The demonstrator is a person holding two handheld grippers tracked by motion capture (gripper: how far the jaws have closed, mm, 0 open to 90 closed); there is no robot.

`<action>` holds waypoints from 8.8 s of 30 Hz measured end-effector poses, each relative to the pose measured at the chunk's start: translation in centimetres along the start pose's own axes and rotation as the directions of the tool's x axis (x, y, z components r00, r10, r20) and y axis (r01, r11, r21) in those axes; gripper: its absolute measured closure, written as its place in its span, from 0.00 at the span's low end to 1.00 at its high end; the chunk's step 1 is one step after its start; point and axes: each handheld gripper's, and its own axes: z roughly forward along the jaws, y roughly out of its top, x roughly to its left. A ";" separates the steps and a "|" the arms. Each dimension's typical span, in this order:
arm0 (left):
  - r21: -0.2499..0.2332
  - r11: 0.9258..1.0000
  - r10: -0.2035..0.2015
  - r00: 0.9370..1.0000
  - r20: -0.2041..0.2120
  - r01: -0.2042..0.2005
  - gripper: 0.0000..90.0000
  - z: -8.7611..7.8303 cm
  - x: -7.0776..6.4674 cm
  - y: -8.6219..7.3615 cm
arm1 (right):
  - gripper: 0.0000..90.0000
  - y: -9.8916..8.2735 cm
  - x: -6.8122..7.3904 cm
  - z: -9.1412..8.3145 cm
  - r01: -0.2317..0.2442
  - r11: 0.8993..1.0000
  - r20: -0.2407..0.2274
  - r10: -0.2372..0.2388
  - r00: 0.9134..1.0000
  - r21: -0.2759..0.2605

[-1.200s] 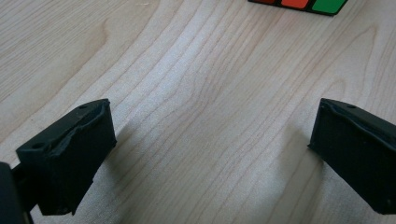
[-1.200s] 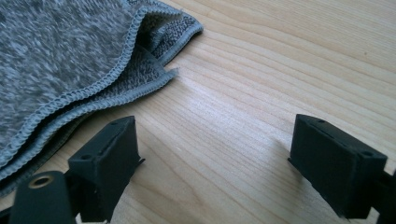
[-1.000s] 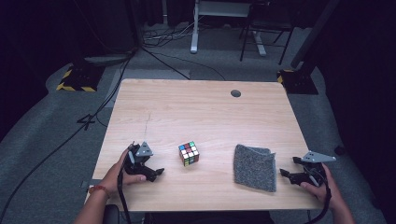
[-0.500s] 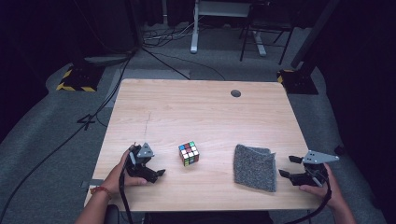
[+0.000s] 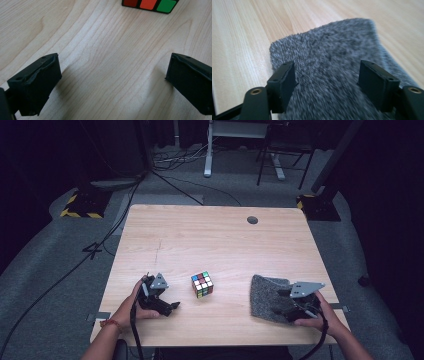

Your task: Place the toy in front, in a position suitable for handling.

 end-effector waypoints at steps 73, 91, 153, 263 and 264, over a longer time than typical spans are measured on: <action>-0.058 0.959 0.284 0.940 0.191 -0.278 0.37 4.5 -5.2 9.9 | 0.89 1.2 -3.1 0.1 -0.067 0.979 0.040 0.076 0.996 -0.193; -0.040 0.920 0.388 0.888 0.247 -0.391 0.38 7.5 -9.3 14.0 | 0.88 9.3 1.2 2.7 0.102 0.978 -0.071 -0.117 0.991 -0.184; -0.100 0.911 0.411 0.895 0.173 -0.399 0.38 4.6 -8.8 14.3 | 0.88 8.8 0.5 2.8 0.111 0.988 -0.004 -0.112 0.994 -0.103; -0.206 0.879 0.463 0.872 0.158 -0.430 0.37 2.4 -10.1 14.8 | 0.88 8.2 0.4 2.9 0.073 0.980 -0.068 -0.087 0.994 -0.183; -0.213 0.879 0.462 0.873 0.155 -0.427 0.37 2.2 -9.9 14.8 | 0.88 7.9 0.1 3.2 0.053 0.984 -0.087 -0.069 0.994 -0.172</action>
